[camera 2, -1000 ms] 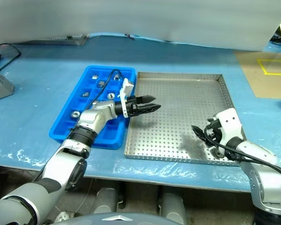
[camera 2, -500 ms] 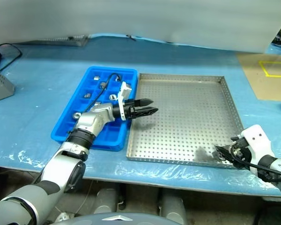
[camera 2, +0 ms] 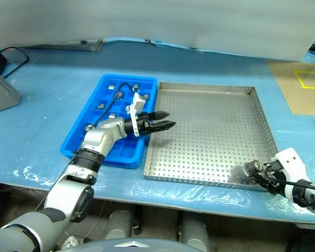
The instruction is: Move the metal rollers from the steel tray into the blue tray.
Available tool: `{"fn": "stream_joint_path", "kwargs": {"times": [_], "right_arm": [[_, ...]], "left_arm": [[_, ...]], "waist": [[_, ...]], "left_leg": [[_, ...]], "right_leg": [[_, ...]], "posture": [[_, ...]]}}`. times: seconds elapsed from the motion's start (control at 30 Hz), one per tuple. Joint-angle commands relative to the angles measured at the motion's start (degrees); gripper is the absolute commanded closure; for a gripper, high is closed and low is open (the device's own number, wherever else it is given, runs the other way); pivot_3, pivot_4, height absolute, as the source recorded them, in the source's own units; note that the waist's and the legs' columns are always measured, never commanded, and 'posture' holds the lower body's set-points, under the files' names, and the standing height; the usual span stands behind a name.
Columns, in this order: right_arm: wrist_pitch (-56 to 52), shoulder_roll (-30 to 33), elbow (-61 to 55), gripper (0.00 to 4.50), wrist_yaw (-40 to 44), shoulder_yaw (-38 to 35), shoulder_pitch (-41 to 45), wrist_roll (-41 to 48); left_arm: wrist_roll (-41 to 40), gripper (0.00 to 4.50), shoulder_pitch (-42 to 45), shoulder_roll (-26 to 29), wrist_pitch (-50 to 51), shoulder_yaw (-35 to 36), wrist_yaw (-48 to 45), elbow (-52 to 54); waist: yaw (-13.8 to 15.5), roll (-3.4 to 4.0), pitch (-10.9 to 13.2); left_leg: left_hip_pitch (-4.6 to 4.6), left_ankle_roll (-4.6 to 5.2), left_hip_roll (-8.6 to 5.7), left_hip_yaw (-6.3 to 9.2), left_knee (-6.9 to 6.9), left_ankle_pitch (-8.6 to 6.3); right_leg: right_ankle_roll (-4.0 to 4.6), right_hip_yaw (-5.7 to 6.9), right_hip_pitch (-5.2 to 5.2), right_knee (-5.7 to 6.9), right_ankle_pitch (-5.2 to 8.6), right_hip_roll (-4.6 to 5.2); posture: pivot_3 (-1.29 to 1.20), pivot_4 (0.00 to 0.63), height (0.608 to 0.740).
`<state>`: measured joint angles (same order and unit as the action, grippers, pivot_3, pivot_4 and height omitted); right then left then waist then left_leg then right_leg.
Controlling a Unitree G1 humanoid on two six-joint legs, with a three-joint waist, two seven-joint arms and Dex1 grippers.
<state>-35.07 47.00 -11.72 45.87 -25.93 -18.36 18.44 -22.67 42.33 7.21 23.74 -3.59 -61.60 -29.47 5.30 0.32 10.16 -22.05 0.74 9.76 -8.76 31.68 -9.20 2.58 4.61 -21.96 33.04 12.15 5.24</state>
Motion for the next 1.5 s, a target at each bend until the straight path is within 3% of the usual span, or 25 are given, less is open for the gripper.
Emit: {"fn": "stream_joint_path", "kwargs": {"times": [0.03, 0.3, 0.4, 0.5, 0.53, 0.73, 0.9, 1.03, 1.2, 1.33, 1.5], "right_arm": [[1.29, -0.03, 2.63, 0.91, -0.63, 1.08, -0.15, -1.45], [1.65, -1.58, 2.0, 0.91, -2.23, 3.53, 2.05, -1.61], [1.86, -1.97, 0.99, 1.53, -2.24, 4.1, 2.71, -1.23], [1.55, -2.03, 1.0, 2.57, -3.53, 4.86, 4.0, -2.14], [1.24, -2.06, 0.8, 2.72, -3.73, 5.07, 4.71, -2.04], [-1.16, -2.48, -1.77, 2.72, -4.48, 5.82, 7.93, -0.82], [-10.57, -6.78, -4.04, 2.72, -9.98, 1.19, 18.82, 6.22], [-22.3, -13.95, -6.43, 2.72, -19.27, -6.51, 31.75, 17.92], [-28.65, -22.74, -7.94, 2.72, -32.91, -12.04, 43.74, 25.03], [-31.4, -30.62, -10.43, 2.72, -41.85, -13.71, 50.33, 33.84], [-31.49, -39.21, -14.0, 2.72, -51.03, -11.05, 53.48, 47.7]], "left_arm": [[-0.89, 0.7, 0.02, -0.15, 0.12, 0.62, 0.32, 2.71], [-0.97, 0.7, 0.12, -0.48, 0.38, 0.73, 1.03, 3.13], [-0.96, 0.7, 0.13, -0.53, 0.35, 0.83, 1.28, 3.04], [-0.97, 0.7, -0.01, -0.63, 0.35, 0.82, 1.57, 3.17], [-1.02, 0.7, -0.15, -0.69, 0.42, 0.79, 1.72, 3.4], [-1.19, 0.7, -0.49, -0.58, 0.67, 0.87, 2.1, 3.98], [-1.26, 0.7, -0.43, -0.53, 0.75, 0.85, 2.15, 4.1], [-1.37, 0.7, -0.04, -0.86, 0.87, 0.74, 2.02, 3.96], [-0.92, 0.7, 1.63, -2.07, 0.78, 0.57, 2.43, 1.87], [-1.41, 0.7, 4.67, -4.47, 0.16, 1.4, 3.03, -1.16], [-2.93, 0.7, 9.49, -8.66, 0.43, 3.46, 3.78, -5.45]], "waist": [[0.15, 0.0, 0.0], [0.05, -0.2, 0.02], [-0.03, -0.22, 0.03], [-0.2, -0.26, 0.06], [-0.35, -0.29, 0.07], [-1.39, -0.32, 0.09], [-1.61, 0.04, 0.12], [-1.16, 0.32, 0.01], [-0.73, 0.36, -0.01], [-0.78, 0.39, -0.02], [-0.88, 0.42, 0.0]], "left_leg": [[0.0, 0.0, 0.01, 0.0, 0.0, 0.0], [0.17, -0.01, 0.03, 0.0, 0.01, -0.03], [0.4, -0.02, 0.07, 0.0, -0.01, -0.03], [0.62, -0.04, 0.07, 0.01, -0.06, -0.03], [0.68, -0.04, 0.07, 0.01, -0.06, -0.03], [0.73, -0.07, 0.06, 0.01, -0.05, -0.01], [0.7, -0.13, 0.02, 0.01, -0.13, 0.04], [0.39, -0.17, -0.02, -0.02, -0.36, 0.09], [-0.63, 0.0, 0.0, -0.03, -0.33, 0.23], [-1.17, -0.02, 0.02, -0.04, -0.23, 0.26], [-1.13, -0.11, 0.05, -0.14, -0.15, 0.31]], "right_leg": [[0.0, 0.0, 0.0, 0.0, 0.0, 0.0], [-0.06, 0.0, 0.25, -0.14, 0.03, 0.0], [-0.34, 0.0, 0.48, -0.16, 0.2, -0.01], [-0.37, 0.0, 0.7, -0.24, 0.21, -0.01], [-0.37, 0.0, 0.75, -0.26, 0.22, -0.01], [-0.38, -0.03, 0.76, -0.3, 0.22, 0.0], [-0.38, -0.04, 0.49, -0.28, 0.22, 0.0], [0.07, -0.07, 0.03, -0.1, -0.05, 0.0], [0.4, -0.08, -1.16, 0.71, 0.06, -0.03], [0.43, -0.07, -1.76, 0.93, 0.08, -0.03], [0.44, -0.12, -1.81, 0.91, 0.07, -0.01]], "posture": [[-0.07, 0.15, 0.74], [-0.07, 0.15, 0.74], [-0.06, 0.15, 0.74], [-0.06, 0.15, 0.74], [-0.06, 0.15, 0.74], [-0.05, 0.15, 0.74], [-0.05, 0.15, 0.74], [-0.06, 0.15, 0.74], [-0.06, 0.15, 0.74], [-0.07, 0.15, 0.74], [-0.08, 0.15, 0.74]]}}
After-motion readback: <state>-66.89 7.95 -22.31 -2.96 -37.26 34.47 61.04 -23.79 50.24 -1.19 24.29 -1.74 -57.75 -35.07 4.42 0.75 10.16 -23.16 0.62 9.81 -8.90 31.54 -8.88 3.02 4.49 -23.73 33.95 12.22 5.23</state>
